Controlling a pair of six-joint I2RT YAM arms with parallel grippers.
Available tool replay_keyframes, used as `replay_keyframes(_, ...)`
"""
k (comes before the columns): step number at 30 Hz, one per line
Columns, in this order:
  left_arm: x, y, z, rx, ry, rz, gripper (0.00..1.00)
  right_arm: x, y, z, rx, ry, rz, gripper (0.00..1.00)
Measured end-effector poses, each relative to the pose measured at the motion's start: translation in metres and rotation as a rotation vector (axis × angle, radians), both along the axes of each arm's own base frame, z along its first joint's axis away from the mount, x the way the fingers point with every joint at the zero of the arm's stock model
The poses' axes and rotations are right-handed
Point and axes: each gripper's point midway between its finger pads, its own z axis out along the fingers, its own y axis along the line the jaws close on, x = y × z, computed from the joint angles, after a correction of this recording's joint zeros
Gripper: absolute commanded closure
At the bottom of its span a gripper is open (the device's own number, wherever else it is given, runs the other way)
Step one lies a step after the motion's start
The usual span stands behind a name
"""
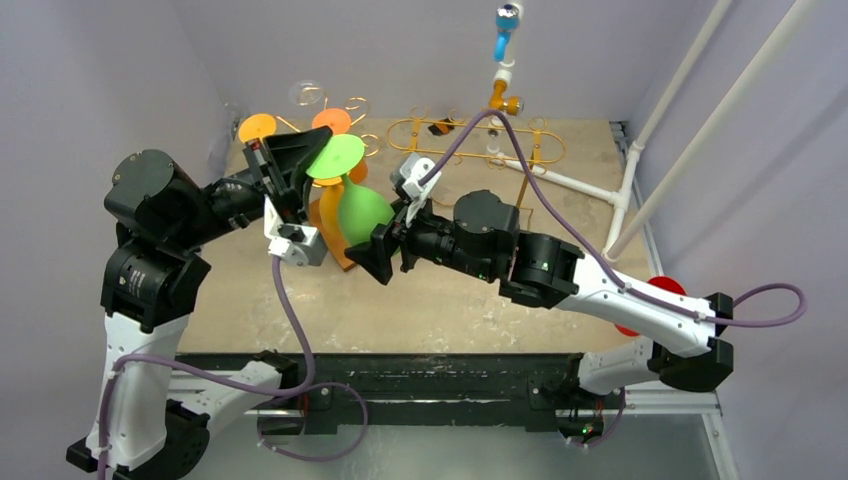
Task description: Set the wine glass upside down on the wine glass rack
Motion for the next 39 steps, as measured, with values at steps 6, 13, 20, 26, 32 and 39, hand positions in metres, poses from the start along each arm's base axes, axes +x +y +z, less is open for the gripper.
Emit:
replay_keyframes(6,0.000,-0.003,-0.005,-0.014,0.049,-0.021,0.07,-0.003,-0.012,0.003,0.057,-0.032,-0.005,0.42)
replay_keyframes(13,0.008,-0.005,-0.017,-0.093,0.225,-0.010,0.00,0.014,-0.038,0.007,0.129,-0.052,-0.096,0.51)
replay_keyframes(20,0.022,-0.003,-0.038,-0.147,0.417,0.048,0.00,0.065,-0.073,-0.035,0.099,-0.004,-0.266,0.54)
replay_keyframes(26,0.029,0.007,-0.045,-0.194,0.487,0.128,0.00,0.066,-0.081,-0.089,0.029,0.034,-0.293,0.55)
replay_keyframes(32,0.021,0.017,-0.043,-0.233,0.474,0.159,0.00,0.071,-0.096,-0.146,-0.040,0.073,-0.355,0.55)
replay_keyframes(39,0.016,0.021,-0.041,-0.252,0.461,0.166,0.00,0.091,-0.108,-0.164,-0.022,0.071,-0.446,0.57)
